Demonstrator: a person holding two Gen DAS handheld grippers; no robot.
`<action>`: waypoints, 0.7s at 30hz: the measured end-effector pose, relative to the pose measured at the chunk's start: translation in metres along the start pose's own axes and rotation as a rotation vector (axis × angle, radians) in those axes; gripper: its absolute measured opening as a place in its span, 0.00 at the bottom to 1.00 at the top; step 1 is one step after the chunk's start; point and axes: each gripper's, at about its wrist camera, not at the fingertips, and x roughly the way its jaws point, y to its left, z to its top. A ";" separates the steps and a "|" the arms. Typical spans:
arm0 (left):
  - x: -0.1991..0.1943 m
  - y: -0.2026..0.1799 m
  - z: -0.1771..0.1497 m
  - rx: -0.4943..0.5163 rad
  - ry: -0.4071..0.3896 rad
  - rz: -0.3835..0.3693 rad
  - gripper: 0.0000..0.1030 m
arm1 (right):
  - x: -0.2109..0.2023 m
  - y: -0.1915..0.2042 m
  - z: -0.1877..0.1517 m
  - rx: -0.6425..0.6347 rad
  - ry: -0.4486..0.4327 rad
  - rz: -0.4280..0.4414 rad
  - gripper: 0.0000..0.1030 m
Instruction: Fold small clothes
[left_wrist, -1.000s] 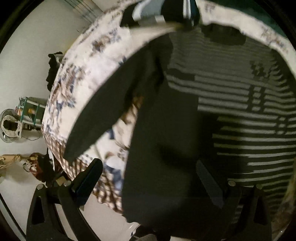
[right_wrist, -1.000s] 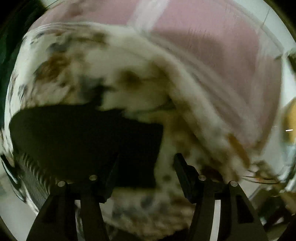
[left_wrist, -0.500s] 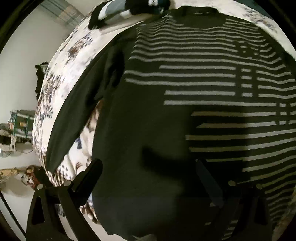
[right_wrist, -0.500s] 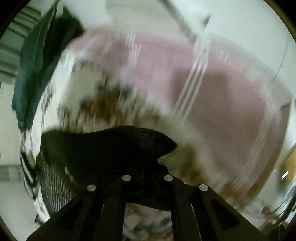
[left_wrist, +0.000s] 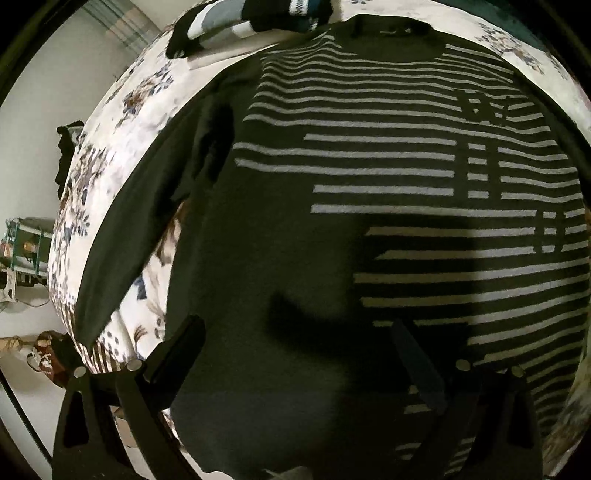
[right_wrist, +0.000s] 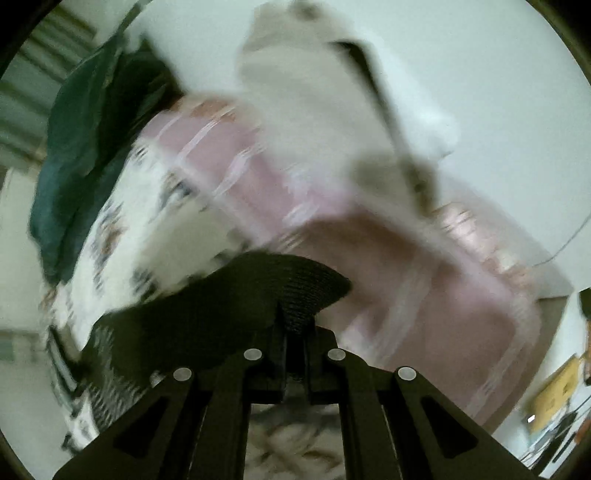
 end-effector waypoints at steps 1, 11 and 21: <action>0.001 0.004 -0.003 -0.004 0.001 0.004 1.00 | 0.002 0.020 -0.013 -0.033 0.018 0.022 0.06; 0.009 0.093 -0.034 -0.132 0.032 0.074 1.00 | 0.077 0.273 -0.224 -0.528 0.252 0.128 0.06; 0.024 0.215 -0.065 -0.362 0.051 0.134 1.00 | 0.177 0.481 -0.325 -0.669 0.228 -0.030 0.06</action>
